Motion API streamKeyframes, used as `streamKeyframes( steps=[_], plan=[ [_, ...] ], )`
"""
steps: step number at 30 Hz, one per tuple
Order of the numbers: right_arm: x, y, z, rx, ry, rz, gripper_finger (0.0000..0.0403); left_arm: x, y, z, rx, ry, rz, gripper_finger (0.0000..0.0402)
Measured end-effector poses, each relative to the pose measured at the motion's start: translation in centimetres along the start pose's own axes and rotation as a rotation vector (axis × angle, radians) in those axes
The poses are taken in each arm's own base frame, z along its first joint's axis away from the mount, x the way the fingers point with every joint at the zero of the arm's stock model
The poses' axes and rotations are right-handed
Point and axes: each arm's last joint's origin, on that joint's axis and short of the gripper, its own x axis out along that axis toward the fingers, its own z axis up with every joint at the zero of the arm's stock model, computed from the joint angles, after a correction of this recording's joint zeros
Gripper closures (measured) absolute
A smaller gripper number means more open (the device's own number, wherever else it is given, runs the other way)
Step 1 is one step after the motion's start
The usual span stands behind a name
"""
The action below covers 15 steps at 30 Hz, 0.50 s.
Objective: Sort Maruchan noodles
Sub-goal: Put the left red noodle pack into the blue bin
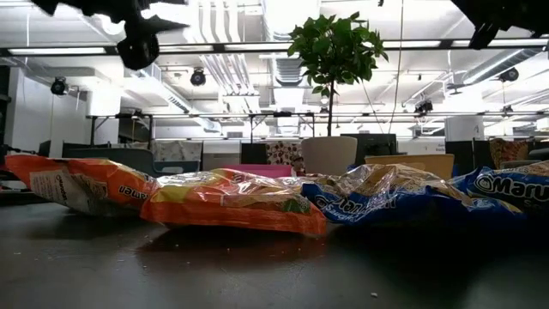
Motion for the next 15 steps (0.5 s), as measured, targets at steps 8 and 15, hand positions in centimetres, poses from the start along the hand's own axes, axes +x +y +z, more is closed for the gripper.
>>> streamKeyframes(
  steps=[8, 15],
  plan=[
    [0.0, 0.0, 0.0, 0.014, 0.000, 0.000, 0.0364, 4.7, -0.3, 0.7, 0.065, 0.254, 0.171, 0.0286],
    [0.0, 0.0, 0.0, 0.015, 0.004, 0.001, 0.0364, 8.9, 1.0, -0.4, -0.057, 0.326, 0.309, 0.0286]
  ],
)
